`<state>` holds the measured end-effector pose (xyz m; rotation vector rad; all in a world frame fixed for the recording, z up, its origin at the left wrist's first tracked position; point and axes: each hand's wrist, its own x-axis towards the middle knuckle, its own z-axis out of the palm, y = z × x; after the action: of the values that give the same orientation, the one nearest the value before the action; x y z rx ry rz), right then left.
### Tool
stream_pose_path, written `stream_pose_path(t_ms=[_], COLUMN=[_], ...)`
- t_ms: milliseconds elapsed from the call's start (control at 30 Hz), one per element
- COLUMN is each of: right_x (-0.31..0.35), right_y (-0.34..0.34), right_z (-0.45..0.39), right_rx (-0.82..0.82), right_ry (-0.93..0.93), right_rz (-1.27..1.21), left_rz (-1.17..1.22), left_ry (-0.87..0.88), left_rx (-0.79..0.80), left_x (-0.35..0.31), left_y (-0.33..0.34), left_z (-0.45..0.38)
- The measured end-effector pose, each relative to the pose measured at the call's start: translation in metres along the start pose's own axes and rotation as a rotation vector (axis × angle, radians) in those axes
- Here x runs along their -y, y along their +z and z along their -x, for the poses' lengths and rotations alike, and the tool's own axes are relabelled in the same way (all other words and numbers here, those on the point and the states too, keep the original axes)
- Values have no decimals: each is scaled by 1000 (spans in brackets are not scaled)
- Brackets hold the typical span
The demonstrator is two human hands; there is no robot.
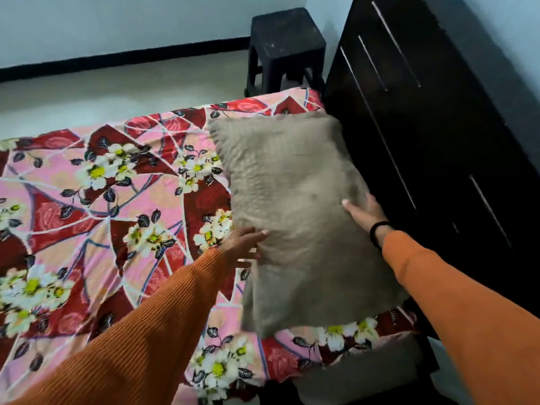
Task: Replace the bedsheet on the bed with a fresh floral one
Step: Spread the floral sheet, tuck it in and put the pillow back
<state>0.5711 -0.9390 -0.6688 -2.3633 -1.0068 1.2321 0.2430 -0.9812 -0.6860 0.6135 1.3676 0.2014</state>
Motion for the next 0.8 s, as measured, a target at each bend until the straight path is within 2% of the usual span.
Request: stream_pose_path(t_ms=[133,267,367,433,567,700,800], right_x=[-4,29,51,59,66,105,134], right_y=[25,49,78,103,166,234,301], right_z=[42,113,171,209,268,353,411], right_rx=[-92,-32,35,123,293,298,360], right_ry=[-104,-110,-86,-96,-121,-210,-251], right_rz=[127,-141,-230,-246,-209,-120,-108], left_rz=[-113,-298,-465,-441,-239,-116,-90], left_ry=[98,246,401,451,440,433,415], left_rx=[-121,-269,-359,-392,-510,-612,-662], left_x=[8,8,22,46,112,175,218], left_y=[-2,-23,-49,-74,-141,-216,-283], left_z=[40,104,159,196,259,320,360])
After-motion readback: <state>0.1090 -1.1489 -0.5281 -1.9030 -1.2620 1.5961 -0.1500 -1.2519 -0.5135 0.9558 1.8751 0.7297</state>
